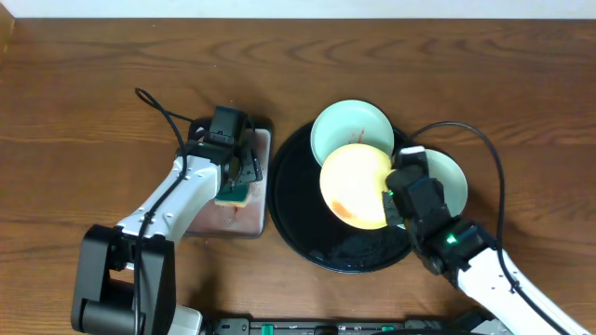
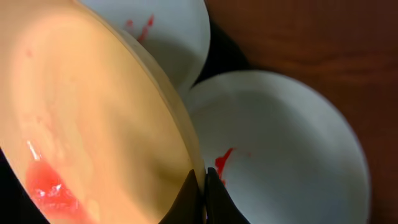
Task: Clean dirty plates on tray and stack at the side
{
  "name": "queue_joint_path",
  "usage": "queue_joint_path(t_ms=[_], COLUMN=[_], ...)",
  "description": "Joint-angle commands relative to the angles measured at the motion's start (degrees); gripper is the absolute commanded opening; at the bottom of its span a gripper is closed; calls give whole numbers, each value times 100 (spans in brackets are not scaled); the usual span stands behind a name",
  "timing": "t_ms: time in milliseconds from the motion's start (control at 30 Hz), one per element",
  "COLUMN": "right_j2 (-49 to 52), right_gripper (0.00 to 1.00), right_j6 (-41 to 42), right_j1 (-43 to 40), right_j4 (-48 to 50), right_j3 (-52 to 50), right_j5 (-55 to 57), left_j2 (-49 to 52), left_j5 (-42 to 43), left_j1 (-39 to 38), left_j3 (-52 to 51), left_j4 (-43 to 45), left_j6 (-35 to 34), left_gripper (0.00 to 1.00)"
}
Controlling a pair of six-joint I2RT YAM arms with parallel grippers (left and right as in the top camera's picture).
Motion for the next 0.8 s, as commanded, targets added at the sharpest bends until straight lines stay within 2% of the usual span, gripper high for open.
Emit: queue_joint_path(t_ms=[0,233,400,467,533,600,633,767], right_j2=[-212,-264,-264,-264,-264,-264,-264,-264], right_gripper=[1,1,1,1,1,1,1,1], right_j6=[-551,-874,-879,-874,-872,-872,-872,-874], right_j1=[588,1467,1792,1814,1818,1818,1818,1818], right_j4=[125,291,507,557,551,553,555,555], right_j3=[0,0,0,0,0,0,0,0], right_j5=[1224,2855,3451,3456,3453,3453,3453,3456], left_j2=[120,417,730,782,782,763,748,625], left_j5=[-175,-291,-433,-424,-426,-426,-426,-426], left_j1=[22,37,37,35,35,37,37,37], left_j3=[-26,-26,-26,-26,-26,-26,-24,-13], left_j4=[138,343,435,452,457,496,520,601], left_j6=[105,101,101,98,101,105,105,205], left_gripper=[78,78,78,67,43,13,8,7])
